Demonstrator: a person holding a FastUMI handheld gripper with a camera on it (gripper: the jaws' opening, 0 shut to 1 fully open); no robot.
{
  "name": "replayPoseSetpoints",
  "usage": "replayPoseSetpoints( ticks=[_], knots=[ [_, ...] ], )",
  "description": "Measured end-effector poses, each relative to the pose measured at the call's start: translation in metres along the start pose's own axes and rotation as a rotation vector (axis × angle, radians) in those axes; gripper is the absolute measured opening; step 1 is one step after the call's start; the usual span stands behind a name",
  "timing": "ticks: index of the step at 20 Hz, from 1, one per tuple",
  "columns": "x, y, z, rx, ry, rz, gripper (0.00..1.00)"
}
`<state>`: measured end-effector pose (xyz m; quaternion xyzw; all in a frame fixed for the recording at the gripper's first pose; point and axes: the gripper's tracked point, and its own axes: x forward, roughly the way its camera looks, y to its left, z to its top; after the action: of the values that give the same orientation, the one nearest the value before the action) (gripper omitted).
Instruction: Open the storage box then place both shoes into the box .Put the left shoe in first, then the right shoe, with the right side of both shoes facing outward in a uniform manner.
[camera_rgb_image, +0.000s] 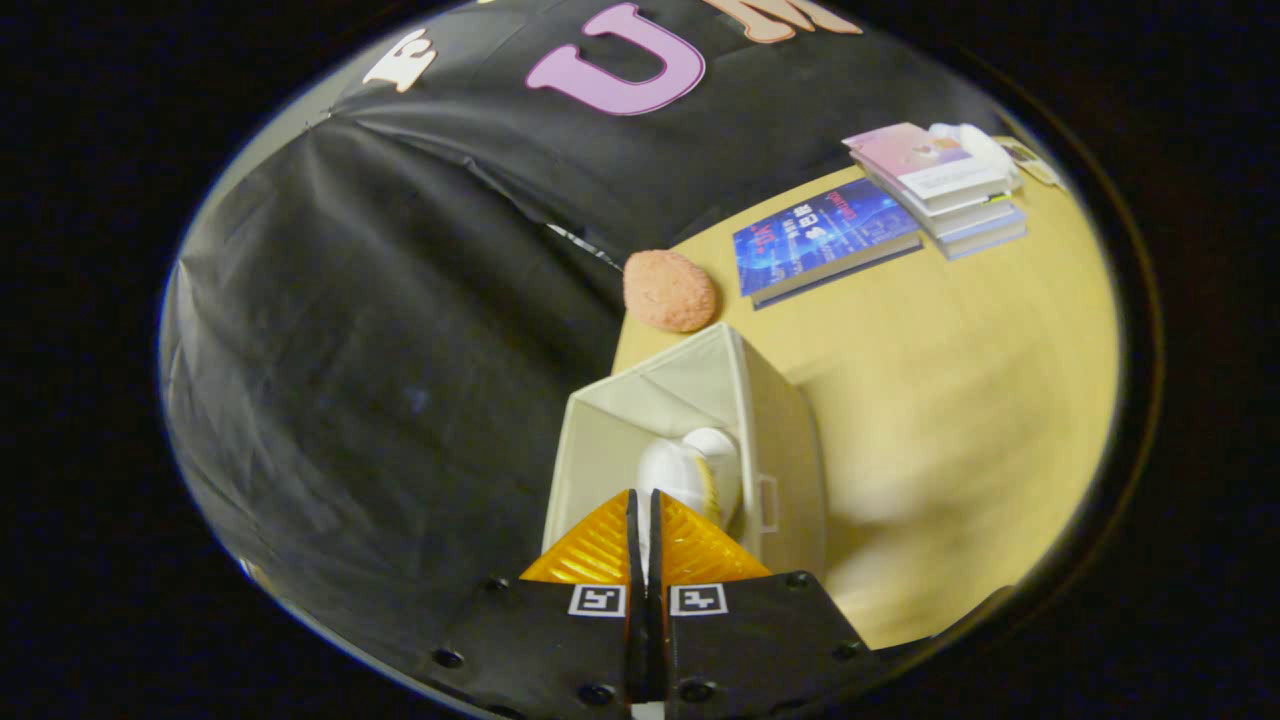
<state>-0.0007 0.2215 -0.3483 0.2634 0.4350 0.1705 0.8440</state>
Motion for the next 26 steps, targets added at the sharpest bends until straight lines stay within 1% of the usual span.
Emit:
replayPoseSetpoints(
  ticks=[2,11,21,23,26],
  knots=[
    [0.002,0.001,0.011,0.001,-0.015,0.01,0.02],
    [-0.006,0.0,0.014,0.008,-0.023,0.017,0.02],
    [-0.036,-0.01,0.056,0.002,-0.118,0.02,0.02],
    [-0.049,-0.011,0.071,-0.044,-0.165,0.006,0.02],
    [-0.081,-0.008,0.109,-0.142,-0.281,-0.024,0.02]
  ],
)
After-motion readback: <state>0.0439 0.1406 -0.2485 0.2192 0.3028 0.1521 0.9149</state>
